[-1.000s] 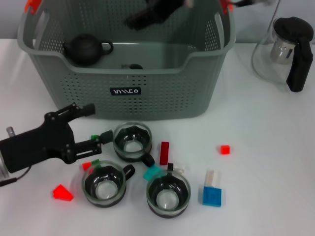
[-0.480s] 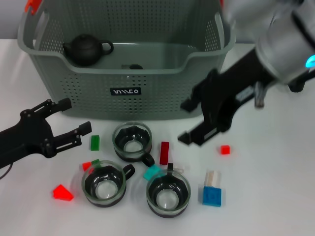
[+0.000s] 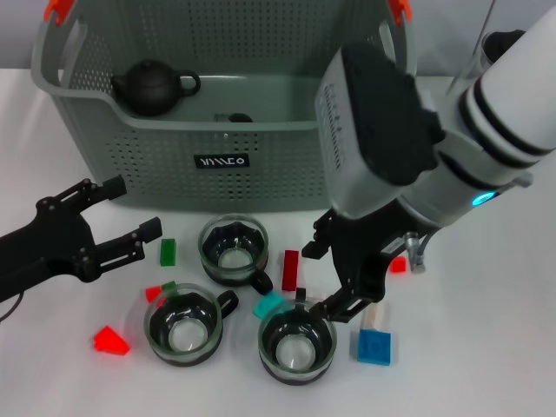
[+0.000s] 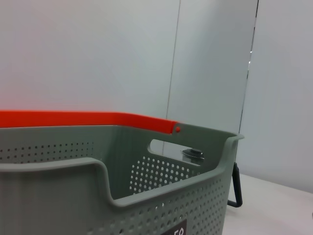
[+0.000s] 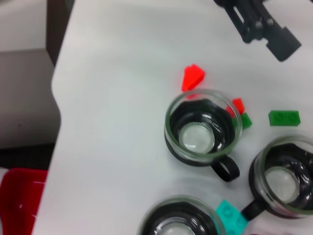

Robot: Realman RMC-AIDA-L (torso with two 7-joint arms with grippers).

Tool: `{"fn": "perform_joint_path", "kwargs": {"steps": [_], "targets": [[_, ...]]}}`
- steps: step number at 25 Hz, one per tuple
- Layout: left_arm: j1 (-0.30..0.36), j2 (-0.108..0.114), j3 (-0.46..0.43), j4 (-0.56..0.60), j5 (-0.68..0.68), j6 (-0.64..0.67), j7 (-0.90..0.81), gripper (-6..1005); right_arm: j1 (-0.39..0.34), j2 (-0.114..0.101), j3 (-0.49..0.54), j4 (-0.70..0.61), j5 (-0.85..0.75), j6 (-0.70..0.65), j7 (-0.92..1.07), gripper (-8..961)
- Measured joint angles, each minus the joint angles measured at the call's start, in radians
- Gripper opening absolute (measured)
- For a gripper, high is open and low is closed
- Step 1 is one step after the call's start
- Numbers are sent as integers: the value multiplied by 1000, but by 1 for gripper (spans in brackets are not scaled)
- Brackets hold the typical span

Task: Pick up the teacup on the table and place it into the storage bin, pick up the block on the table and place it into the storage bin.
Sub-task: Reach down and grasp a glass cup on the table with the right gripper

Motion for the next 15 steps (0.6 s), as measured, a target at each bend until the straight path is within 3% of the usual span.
{"fn": "perform_joint_path", "kwargs": {"steps": [10, 15], "targets": [[0, -1, 1, 0, 1, -3, 0, 842, 15, 4, -148, 127, -14, 180, -10, 745], [2, -3, 0, 0, 1, -4, 0, 841, 22, 6, -175, 148, -4, 191, -16, 745]]}}
